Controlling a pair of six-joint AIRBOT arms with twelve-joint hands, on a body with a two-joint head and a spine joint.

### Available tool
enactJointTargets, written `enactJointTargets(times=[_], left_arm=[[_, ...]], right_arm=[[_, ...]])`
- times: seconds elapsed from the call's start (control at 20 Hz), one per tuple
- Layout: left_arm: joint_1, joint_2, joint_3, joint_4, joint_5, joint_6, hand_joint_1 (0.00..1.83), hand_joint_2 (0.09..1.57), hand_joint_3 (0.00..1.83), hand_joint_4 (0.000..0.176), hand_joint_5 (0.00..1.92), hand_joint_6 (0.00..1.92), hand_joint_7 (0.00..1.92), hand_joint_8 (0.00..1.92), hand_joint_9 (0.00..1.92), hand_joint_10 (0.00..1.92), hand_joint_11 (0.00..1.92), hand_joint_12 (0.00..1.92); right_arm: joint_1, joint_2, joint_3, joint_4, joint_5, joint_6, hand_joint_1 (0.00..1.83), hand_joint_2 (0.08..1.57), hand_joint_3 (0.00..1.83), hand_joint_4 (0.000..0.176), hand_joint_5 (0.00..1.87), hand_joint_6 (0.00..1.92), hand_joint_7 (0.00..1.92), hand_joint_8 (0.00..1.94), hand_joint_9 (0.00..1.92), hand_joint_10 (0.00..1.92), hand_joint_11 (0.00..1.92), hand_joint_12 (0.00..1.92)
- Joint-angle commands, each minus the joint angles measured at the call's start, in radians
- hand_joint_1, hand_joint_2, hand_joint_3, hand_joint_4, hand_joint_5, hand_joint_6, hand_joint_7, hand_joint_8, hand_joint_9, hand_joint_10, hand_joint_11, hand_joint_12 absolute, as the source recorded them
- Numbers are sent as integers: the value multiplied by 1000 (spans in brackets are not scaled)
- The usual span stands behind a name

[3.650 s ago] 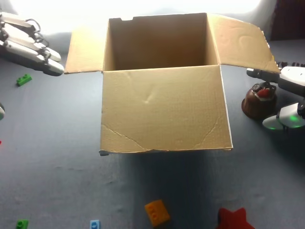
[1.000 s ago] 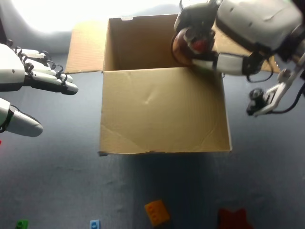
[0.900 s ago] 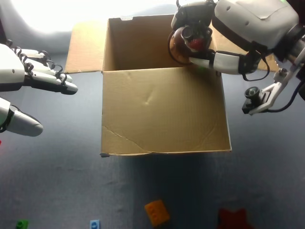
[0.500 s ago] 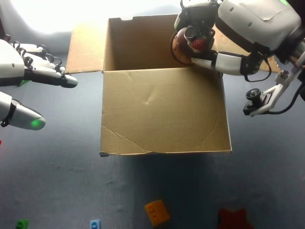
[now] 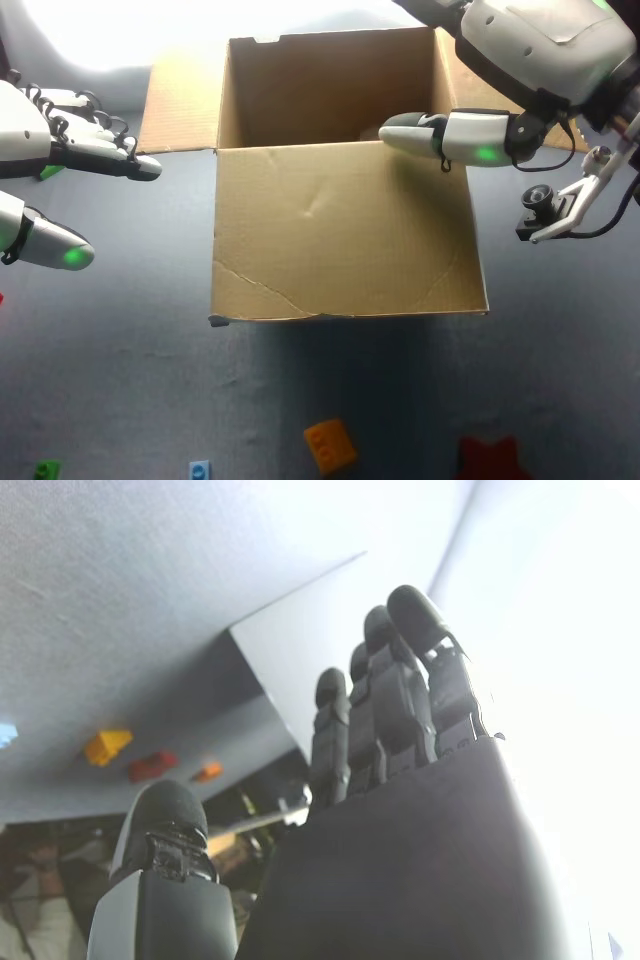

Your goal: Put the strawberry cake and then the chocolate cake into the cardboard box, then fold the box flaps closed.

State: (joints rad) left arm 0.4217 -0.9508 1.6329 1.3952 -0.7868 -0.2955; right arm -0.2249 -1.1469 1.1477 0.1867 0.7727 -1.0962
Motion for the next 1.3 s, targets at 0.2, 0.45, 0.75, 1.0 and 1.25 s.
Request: enactJointTargets(times=[0.2,0.45,0.75,1.0,1.25], left_arm=[[-19,2,8,-69,-10,5,170,1139,0,38,224,5,191,1,293,4,0,1121],[-86,4,15,-69,-13,6,171,1136,0,35,233,7,205,5,313,9,0,1150],[-198,7,40,-33,-29,-10,131,1143,2,35,215,1,190,3,294,2,0,1104],[-285,15,27,40,-31,-19,77,1156,4,35,207,6,194,4,286,1,0,987],[-332,45,-57,142,-39,-33,0,1180,6,9,189,1,188,0,245,0,0,841]], right_arm=[[17,26,-2,-11,123,3,627,940,0,15,0,0,0,0,0,0,0,5],[52,97,-44,31,82,-9,582,943,0,8,0,0,17,6,0,0,0,0],[51,259,-153,224,16,-83,294,1000,22,0,0,0,39,9,9,4,23,13],[5,363,-172,400,3,-109,104,1087,36,0,0,0,57,6,13,4,0,0],[-49,408,-149,603,-72,-179,0,1144,50,0,13,5,54,1,4,0,0,0]])
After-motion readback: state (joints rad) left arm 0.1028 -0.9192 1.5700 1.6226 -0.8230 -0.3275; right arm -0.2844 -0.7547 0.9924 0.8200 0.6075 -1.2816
